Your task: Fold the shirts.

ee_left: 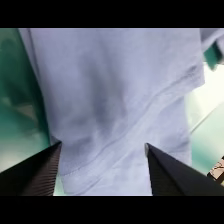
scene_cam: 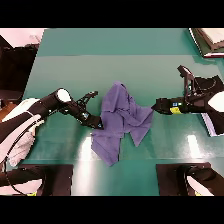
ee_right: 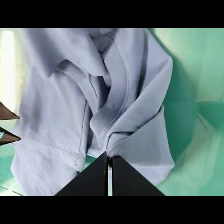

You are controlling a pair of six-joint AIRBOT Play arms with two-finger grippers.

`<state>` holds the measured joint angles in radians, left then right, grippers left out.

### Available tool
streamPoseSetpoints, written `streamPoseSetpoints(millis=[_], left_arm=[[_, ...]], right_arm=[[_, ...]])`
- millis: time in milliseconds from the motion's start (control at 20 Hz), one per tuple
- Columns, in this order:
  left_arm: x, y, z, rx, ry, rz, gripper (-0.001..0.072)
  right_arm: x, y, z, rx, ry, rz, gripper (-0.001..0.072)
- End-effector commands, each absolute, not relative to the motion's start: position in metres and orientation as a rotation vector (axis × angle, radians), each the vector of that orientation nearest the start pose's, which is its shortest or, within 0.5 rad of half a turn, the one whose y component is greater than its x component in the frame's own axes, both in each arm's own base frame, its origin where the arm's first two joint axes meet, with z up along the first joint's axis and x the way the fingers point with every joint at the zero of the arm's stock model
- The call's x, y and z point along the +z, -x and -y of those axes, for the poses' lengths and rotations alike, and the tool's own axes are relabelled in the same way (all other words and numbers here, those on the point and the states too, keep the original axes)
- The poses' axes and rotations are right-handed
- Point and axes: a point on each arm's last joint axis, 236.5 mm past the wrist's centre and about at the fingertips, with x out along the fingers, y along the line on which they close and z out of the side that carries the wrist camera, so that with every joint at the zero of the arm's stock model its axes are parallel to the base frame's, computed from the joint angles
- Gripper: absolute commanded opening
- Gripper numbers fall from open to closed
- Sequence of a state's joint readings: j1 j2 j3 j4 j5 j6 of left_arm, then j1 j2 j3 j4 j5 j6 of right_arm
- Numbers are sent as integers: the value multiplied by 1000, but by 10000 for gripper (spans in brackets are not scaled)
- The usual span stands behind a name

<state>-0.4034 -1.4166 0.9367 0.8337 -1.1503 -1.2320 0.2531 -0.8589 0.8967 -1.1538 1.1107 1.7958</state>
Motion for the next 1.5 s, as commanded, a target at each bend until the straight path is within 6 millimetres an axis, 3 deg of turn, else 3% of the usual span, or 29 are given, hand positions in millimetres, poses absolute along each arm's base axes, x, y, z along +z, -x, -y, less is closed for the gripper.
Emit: streamPoseSetpoints(millis=[0,250,550,600,650,700,800,900,1100,1200,1300,1400,1450], left_arm=[[-65,-248,253,-788,170,-1582,605],[-71,-249,245,-762,132,-1590,605],[-81,-232,258,-793,98,-1620,603],[-83,-231,261,-795,94,-1622,537],[-84,-232,261,-794,90,-1615,218],[-83,-233,262,-792,94,-1609,36],[-77,-235,260,-803,79,-1610,24],[-50,-253,250,-829,40,-1564,24],[45,-343,193,-699,36,-1251,24],[81,-378,161,-615,82,-1142,24],[99,-394,138,-556,134,-1103,24],[126,-398,133,-573,181,-1065,24],[149,-397,136,-603,202,-1028,24]], right_arm=[[88,-286,-160,344,-432,-1115,14],[104,-288,-144,314,-460,-1053,15],[106,-287,-140,305,-468,-1049,14],[106,-287,-140,305,-468,-1048,14],[106,-287,-140,305,-468,-1050,15],[105,-286,-140,306,-466,-1054,14],[101,-280,-140,307,-458,-1086,14],[96,-267,-132,289,-420,-1128,14],[99,-237,-86,166,-355,-1158,14],[104,-223,-67,105,-392,-1166,14],[108,-210,-50,54,-409,-1159,14],[117,-209,-34,1,-434,-1098,14],[122,-207,-28,-19,-434,-1069,14]])
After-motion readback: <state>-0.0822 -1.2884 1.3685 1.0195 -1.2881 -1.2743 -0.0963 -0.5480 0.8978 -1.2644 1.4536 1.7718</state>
